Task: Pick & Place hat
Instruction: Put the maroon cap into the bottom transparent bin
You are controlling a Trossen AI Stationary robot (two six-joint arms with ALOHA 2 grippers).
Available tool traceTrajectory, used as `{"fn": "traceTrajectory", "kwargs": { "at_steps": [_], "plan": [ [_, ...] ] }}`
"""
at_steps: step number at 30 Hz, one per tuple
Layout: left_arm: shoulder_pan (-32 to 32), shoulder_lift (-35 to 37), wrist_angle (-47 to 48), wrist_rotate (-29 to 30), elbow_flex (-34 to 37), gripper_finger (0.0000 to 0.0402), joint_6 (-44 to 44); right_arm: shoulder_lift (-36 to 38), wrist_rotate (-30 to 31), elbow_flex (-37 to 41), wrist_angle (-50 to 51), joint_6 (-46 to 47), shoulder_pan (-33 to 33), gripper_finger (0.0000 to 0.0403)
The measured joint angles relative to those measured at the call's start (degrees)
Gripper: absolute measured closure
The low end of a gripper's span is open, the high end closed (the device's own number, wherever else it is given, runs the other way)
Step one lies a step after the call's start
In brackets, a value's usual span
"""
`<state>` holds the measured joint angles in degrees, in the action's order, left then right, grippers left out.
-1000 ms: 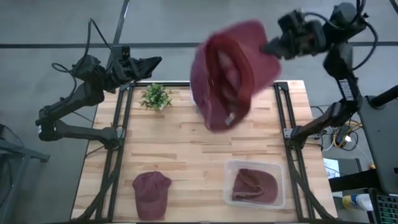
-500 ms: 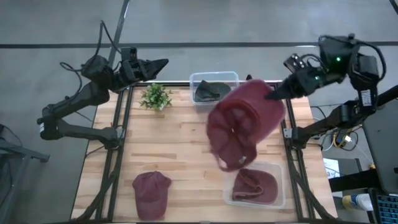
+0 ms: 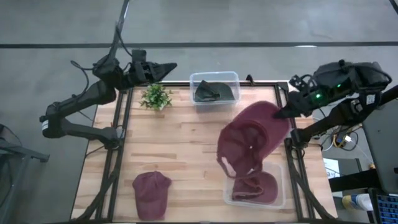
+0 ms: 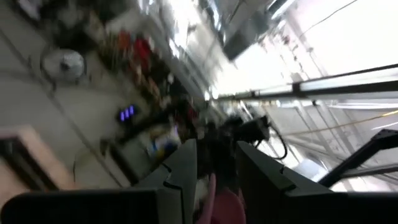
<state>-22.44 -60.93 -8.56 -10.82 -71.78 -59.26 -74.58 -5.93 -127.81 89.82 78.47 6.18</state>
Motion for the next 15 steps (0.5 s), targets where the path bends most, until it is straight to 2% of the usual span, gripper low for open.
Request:
{"fn": "traceTrajectory", "kwargs": {
  "at_steps": [2, 6, 15],
  "plan": [
    [0.0, -0.5, 1.82, -2.91, 0.38, 0.0296, -2.27, -0.45, 2.97, 0.36, 0.03, 0.89, 1.14, 0.0392],
    [0.54, -1.59, 7.67, -8.69, 1.1, 0.0296, -0.99, -1.34, 9.86, 0.4, 0.0, -1.7, 1.48, 0.0392],
    [3.09, -3.33, 21.49, -10.47, 1.13, 0.0296, 0.76, -2.69, 29.52, 0.49, -8.34, -11.92, 1.44, 0.0392]
  ]
}}
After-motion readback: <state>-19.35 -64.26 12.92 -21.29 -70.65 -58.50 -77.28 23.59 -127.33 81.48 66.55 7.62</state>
